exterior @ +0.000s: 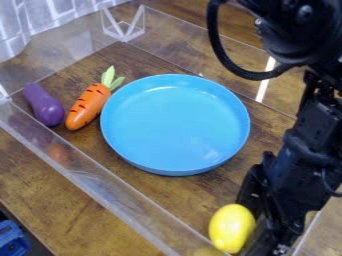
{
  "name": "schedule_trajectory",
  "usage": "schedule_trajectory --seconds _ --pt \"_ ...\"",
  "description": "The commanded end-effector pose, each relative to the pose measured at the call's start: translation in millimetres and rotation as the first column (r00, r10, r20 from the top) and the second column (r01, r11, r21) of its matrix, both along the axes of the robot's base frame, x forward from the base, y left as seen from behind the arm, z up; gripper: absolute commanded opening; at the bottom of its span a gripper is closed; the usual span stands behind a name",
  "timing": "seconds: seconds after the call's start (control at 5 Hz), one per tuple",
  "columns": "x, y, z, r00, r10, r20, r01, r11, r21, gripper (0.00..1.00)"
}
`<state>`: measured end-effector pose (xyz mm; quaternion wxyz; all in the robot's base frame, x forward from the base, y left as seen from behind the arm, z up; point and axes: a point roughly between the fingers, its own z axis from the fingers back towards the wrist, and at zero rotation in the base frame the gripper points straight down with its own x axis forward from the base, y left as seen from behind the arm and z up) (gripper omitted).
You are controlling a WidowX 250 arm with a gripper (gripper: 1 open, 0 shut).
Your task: Put the lemon on the blue tray
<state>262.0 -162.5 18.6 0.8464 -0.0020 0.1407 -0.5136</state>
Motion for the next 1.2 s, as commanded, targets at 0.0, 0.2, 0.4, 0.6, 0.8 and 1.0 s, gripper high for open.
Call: schedule_trajectory --seconds 0.0,0.2,0.4,0.6,0.8,1.0 --pt "-10.2 -4 -5.7 0.997 -0.066 -0.028 0.066 0.998 0.011 1.00" --pt "-15.7 -6 -5.7 0.994 -0.104 -0.032 0.104 0.994 0.017 1.00" --pt "-12.1 -1 -4.7 0.996 -0.086 -0.035 0.087 0.996 0.023 1.00" --pt "-8.2 4 -4.1 0.997 -0.070 -0.036 0.071 0.997 0.029 1.00" --pt "-2.2 0 -4.2 0.998 -0.050 -0.037 0.052 0.998 0.036 1.00" --pt "3.9 -4 -3.4 0.999 -0.032 -0.037 0.033 0.999 0.042 1.00"
